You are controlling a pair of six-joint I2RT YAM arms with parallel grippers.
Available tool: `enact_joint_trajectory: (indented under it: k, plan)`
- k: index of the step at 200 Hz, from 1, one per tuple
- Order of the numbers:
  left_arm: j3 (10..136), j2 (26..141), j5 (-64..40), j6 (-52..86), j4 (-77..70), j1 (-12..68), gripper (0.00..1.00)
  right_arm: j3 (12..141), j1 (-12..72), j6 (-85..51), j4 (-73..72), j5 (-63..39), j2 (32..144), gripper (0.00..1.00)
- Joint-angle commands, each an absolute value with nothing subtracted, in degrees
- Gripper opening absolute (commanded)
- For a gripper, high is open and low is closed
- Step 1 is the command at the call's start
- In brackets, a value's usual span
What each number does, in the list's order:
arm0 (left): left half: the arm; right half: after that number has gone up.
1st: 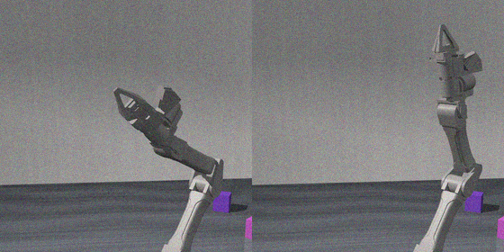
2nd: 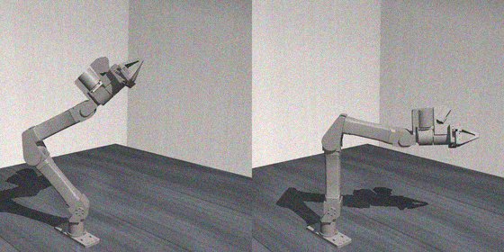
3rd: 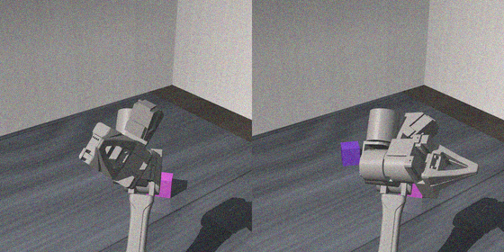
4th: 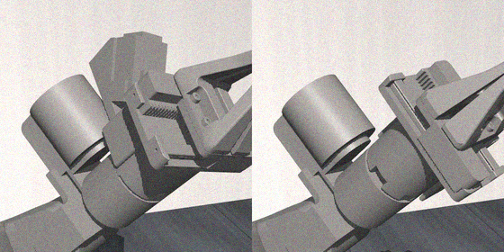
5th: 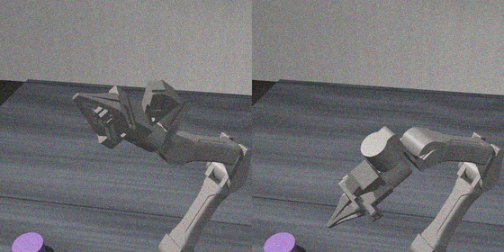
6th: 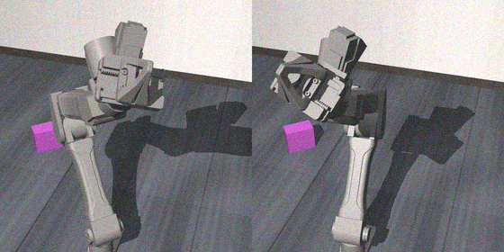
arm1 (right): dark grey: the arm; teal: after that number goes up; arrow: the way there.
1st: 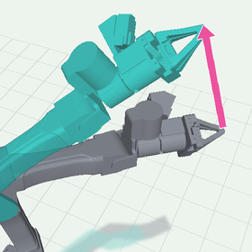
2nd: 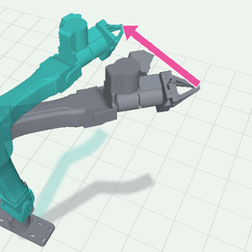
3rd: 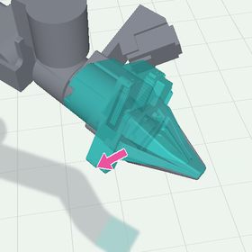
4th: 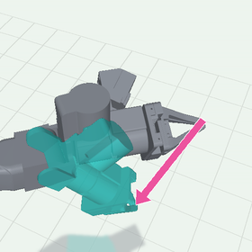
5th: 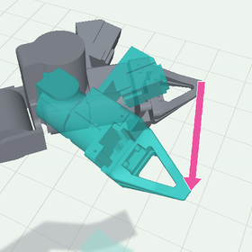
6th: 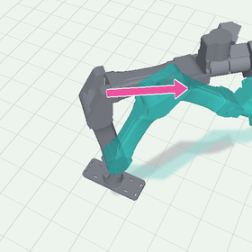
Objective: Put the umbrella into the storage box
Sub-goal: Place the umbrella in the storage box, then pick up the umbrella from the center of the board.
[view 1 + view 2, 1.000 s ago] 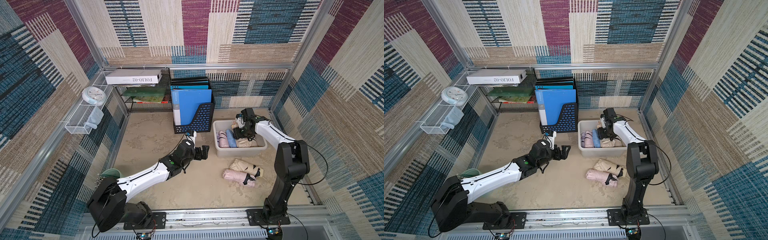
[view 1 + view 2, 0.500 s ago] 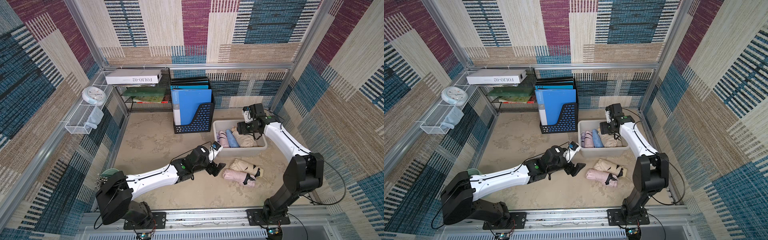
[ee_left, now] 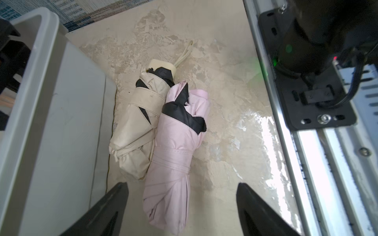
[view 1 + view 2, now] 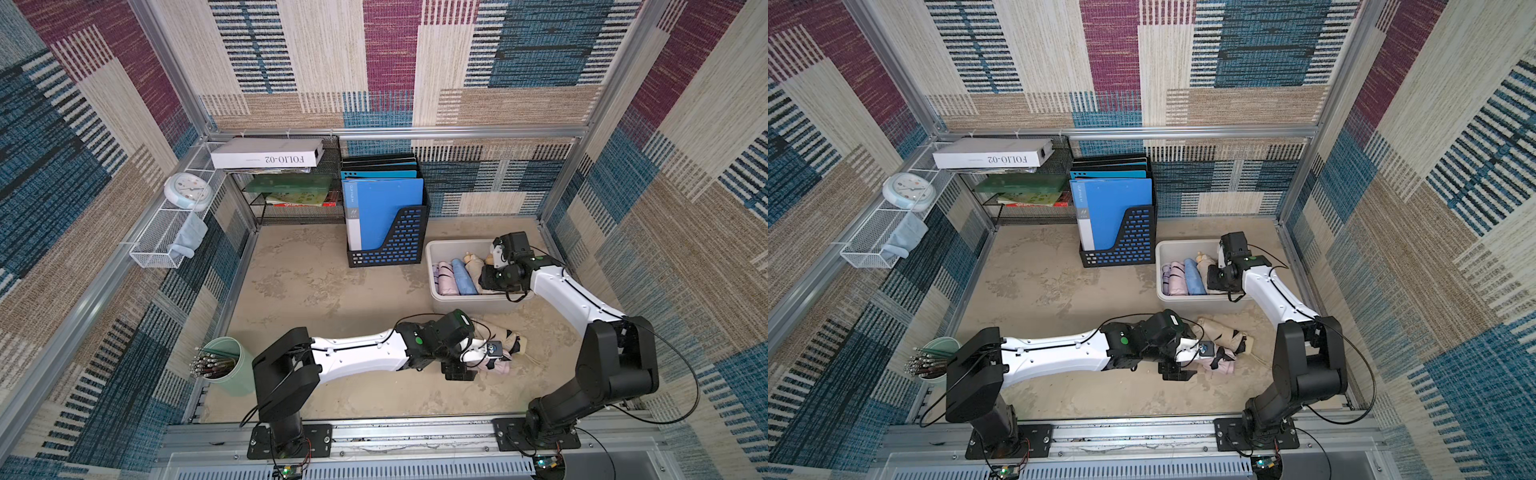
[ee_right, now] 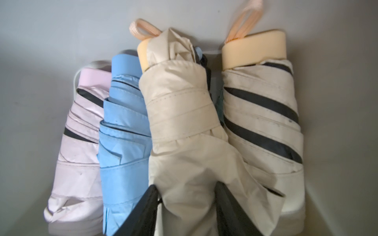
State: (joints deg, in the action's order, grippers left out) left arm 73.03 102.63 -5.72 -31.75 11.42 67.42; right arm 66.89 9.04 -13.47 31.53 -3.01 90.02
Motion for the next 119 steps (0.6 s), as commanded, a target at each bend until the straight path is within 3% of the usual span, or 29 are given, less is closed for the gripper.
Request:
enact_joint_trajectory:
  k: [1, 16, 37, 119]
  plan:
    - [76.6, 105.5, -5.4, -38.8, 17.8, 67.7, 0.87, 68.5, 8.8, -14.2, 31.7, -3.8, 88.8, 0.61]
    - [79.5, 108.3, -4.4, -40.0, 20.9, 67.7, 0.86, 69.4, 8.6, -14.3, 31.6, -2.0, 85.8, 0.71]
    - [82.7, 111.7, -2.7, -41.1, 23.9, 67.7, 0.84, 69.5, 8.3, -14.8, 30.7, 0.7, 80.4, 0.76]
    - [88.6, 119.3, 2.1, -40.7, 27.1, 67.3, 0.78, 61.0, 8.3, -26.2, 25.2, -1.1, 59.6, 0.76]
